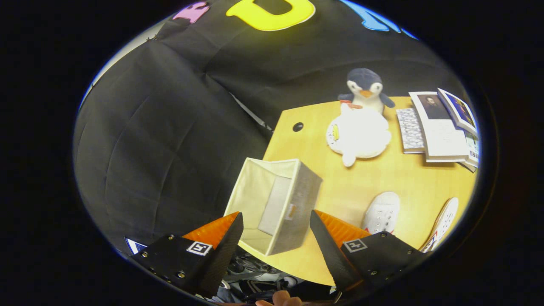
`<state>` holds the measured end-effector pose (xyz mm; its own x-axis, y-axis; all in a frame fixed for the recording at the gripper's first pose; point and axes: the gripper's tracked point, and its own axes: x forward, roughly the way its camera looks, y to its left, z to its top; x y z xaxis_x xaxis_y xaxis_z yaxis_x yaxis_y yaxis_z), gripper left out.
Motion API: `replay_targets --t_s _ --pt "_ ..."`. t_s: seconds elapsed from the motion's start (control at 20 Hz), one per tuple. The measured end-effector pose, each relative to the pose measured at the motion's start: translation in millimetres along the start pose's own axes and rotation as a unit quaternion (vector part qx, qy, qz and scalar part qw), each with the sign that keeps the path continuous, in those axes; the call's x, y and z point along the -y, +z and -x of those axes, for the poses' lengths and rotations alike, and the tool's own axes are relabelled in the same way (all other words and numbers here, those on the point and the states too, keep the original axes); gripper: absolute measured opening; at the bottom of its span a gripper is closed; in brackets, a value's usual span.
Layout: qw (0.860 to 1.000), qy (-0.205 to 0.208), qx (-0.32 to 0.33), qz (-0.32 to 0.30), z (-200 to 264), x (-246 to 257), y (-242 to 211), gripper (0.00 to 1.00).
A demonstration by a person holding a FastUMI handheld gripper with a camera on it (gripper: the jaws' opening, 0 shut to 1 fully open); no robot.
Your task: Open the storage box then place both shoes into the box .Put the left shoe in first, then the right shoe, with the right side of both shoes facing outward in a uniform manner.
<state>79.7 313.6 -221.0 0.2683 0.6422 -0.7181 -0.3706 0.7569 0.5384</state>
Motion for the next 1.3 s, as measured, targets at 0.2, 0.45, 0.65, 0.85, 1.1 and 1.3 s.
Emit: replay_targets --t_s 0.2,0.45,0.65,0.85,1.1,1.3 --pt "0.998 -0.058 -0.004 0.004 7 66 -7 0.96" --pt "0.994 -0.106 -0.031 -0.009 11 124 -39 0.96" --pt "0.989 -0.129 -0.069 -0.011 8 157 -71 0.96" --pt "0.985 -0.138 -0.099 -0.019 1 178 -97 0.97" --pt "0.980 -0.151 -0.130 -0.021 -8 204 -118 0.96" --pt "0.973 -0.168 -0.160 -0.010 -24 227 -131 0.97"
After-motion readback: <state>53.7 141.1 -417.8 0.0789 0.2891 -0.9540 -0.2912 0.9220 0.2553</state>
